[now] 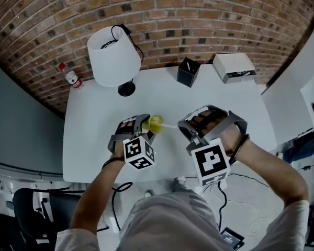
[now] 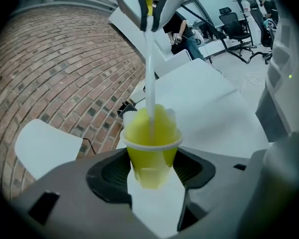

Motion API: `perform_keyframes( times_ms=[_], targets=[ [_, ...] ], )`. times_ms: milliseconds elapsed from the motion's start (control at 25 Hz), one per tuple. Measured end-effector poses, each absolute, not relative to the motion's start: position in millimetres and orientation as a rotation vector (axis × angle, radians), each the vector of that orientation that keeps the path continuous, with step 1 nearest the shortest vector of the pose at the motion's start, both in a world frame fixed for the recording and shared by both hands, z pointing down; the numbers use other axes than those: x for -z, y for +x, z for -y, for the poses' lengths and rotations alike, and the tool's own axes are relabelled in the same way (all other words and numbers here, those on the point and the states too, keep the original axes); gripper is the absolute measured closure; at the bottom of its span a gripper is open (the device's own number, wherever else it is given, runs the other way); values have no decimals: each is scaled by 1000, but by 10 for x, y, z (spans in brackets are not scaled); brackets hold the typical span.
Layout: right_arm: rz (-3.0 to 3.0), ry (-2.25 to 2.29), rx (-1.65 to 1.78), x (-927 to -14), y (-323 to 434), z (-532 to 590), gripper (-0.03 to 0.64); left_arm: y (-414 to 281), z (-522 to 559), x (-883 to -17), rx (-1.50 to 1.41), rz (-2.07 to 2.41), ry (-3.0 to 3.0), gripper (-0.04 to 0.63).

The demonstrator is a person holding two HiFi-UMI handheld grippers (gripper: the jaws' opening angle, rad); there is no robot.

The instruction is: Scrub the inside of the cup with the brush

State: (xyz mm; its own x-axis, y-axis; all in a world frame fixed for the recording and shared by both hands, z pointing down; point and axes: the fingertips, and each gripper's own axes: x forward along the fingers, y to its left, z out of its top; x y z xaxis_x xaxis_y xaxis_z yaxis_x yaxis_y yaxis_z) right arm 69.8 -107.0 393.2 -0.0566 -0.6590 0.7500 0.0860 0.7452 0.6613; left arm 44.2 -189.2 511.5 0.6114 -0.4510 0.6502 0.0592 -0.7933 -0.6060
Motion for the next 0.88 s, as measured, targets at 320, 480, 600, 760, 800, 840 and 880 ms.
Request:
perform_keyframes(
  times_ms=[320,480,600,760,800,840,880],
  targets=[
    [1501,535,589,-4023,751,1145,588,388,1928,-5115,1133,-345,-2230,324],
    [1602,606,413,-4048,785,1163,588,385,1942,-5093,1125,-355,-2220,324],
    [1664,658,281,-4052,806,1175,588,384,1942,-5073,1115,-358,-2212,324],
    [1724,714,124,-4067,832,1182,588,388,1947,-5060,1100,-367,-2205,324],
    [1743,729,80,-4069,840,1186,588,392,1950,-5055,1096,-370,-2205,324],
    [1761,744,33,-4069,849,1189,588,396,1952,-5048,1091,-374,-2204,324],
    [1780,759,-14,-4068,857,1191,588,399,1954,-5039,1088,-376,-2203,324]
  ],
)
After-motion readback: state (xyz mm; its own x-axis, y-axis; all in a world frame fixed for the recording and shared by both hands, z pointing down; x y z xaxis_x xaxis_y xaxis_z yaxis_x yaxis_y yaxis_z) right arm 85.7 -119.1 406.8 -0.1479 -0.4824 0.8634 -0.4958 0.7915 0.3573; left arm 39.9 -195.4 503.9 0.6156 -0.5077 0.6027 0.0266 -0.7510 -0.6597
